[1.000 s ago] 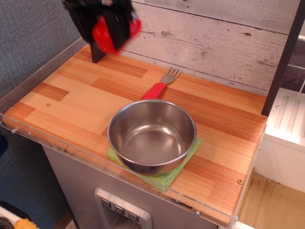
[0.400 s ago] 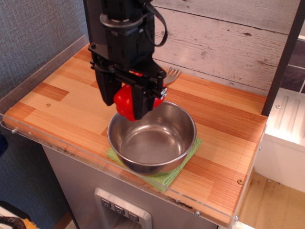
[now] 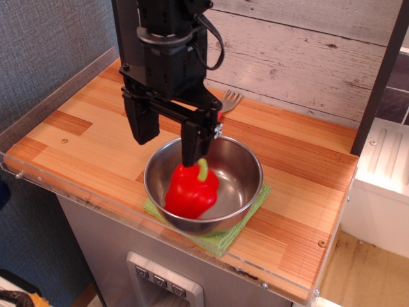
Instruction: Place the pepper inside of the pot.
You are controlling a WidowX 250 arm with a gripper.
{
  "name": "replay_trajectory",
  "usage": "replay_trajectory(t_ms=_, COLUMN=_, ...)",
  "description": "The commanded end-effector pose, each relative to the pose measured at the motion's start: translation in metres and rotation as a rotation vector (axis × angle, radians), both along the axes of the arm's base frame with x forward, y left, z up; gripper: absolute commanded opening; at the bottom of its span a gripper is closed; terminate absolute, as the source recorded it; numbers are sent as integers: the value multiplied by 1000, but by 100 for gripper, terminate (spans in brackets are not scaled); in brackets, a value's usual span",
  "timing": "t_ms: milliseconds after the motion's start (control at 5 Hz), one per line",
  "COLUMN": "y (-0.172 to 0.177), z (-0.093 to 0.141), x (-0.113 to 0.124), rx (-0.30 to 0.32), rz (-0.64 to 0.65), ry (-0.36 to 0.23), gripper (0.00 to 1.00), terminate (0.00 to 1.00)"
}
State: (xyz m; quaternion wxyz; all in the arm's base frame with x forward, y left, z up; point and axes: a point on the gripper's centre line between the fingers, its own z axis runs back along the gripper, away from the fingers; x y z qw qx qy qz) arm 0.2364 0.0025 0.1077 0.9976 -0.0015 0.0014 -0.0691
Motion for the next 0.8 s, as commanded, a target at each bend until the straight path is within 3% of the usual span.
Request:
replay_trajectory(t_ms=0, y=63, z=45, x=9, rx=20, rz=112, ry=-116, gripper=100, terminate=0)
replay_trajectory(t_ms=200, y=79, z=45, x=15, rx=25, rz=120, ry=-114, gripper=100, terminate=0)
replay_trajectory(t_ms=600, y=77, z=42, x=16, rx=17, rz=91, ry=-106, gripper=100, terminate=0)
